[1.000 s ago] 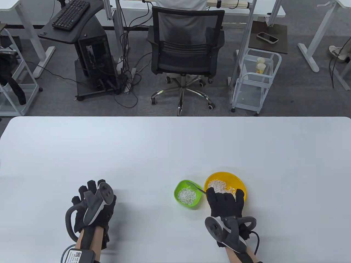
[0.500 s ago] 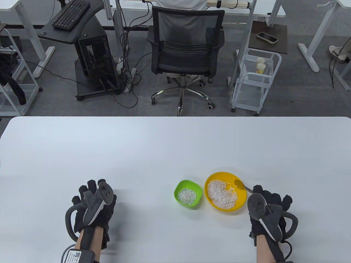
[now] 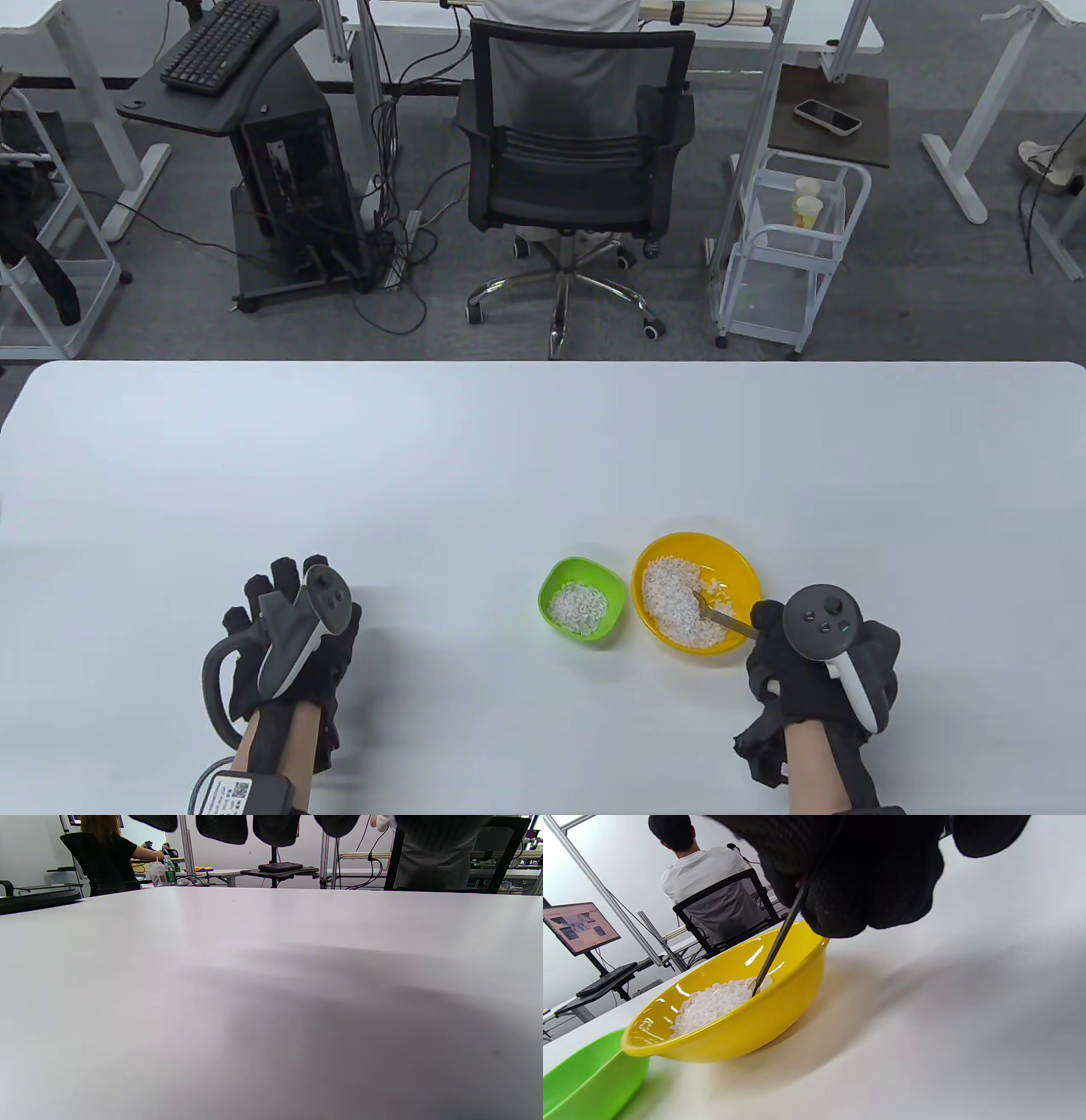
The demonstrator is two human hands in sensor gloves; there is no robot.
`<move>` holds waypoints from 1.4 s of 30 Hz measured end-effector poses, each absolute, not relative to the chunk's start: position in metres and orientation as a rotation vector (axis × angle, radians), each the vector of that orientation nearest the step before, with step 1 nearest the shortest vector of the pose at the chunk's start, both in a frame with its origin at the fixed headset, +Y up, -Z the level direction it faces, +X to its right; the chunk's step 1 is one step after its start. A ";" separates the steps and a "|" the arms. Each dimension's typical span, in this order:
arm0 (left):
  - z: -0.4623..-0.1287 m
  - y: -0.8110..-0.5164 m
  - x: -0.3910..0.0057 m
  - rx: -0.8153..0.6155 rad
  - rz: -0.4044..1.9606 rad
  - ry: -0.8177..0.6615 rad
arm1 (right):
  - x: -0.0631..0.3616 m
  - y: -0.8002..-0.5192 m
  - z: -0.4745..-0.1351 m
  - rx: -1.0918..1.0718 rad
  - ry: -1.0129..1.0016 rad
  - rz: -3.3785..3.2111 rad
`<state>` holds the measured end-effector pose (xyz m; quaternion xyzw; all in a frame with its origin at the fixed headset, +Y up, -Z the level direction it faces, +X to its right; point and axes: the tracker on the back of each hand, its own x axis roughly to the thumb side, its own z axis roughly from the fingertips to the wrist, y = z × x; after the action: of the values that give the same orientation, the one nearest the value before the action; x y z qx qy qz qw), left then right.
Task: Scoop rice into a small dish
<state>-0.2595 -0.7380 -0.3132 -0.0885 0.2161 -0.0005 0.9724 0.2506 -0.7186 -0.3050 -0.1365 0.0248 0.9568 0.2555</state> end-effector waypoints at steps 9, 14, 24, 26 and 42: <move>-0.313 -0.737 -0.260 -0.176 0.004 0.436 | 0.272 -0.718 -0.304 -0.422 0.043 2.442; -0.313 -0.738 -0.259 -0.180 0.004 0.431 | 0.288 -0.721 -0.303 -0.437 0.052 2.303; -0.313 -0.738 -0.259 -0.183 -0.001 0.435 | 0.283 -0.718 -0.302 -0.322 0.025 2.203; -0.314 -0.739 -0.259 -0.184 -0.003 0.434 | 0.271 -0.716 -0.302 -0.263 0.032 2.204; -0.313 -0.738 -0.259 -0.187 -0.011 0.440 | 0.168 -0.726 -0.289 0.020 -0.085 2.574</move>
<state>-0.2587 -0.7377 -0.3130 -0.0925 0.2180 -0.0053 0.9715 0.1685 -0.7262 -0.2889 0.0075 -0.0317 0.9596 0.2794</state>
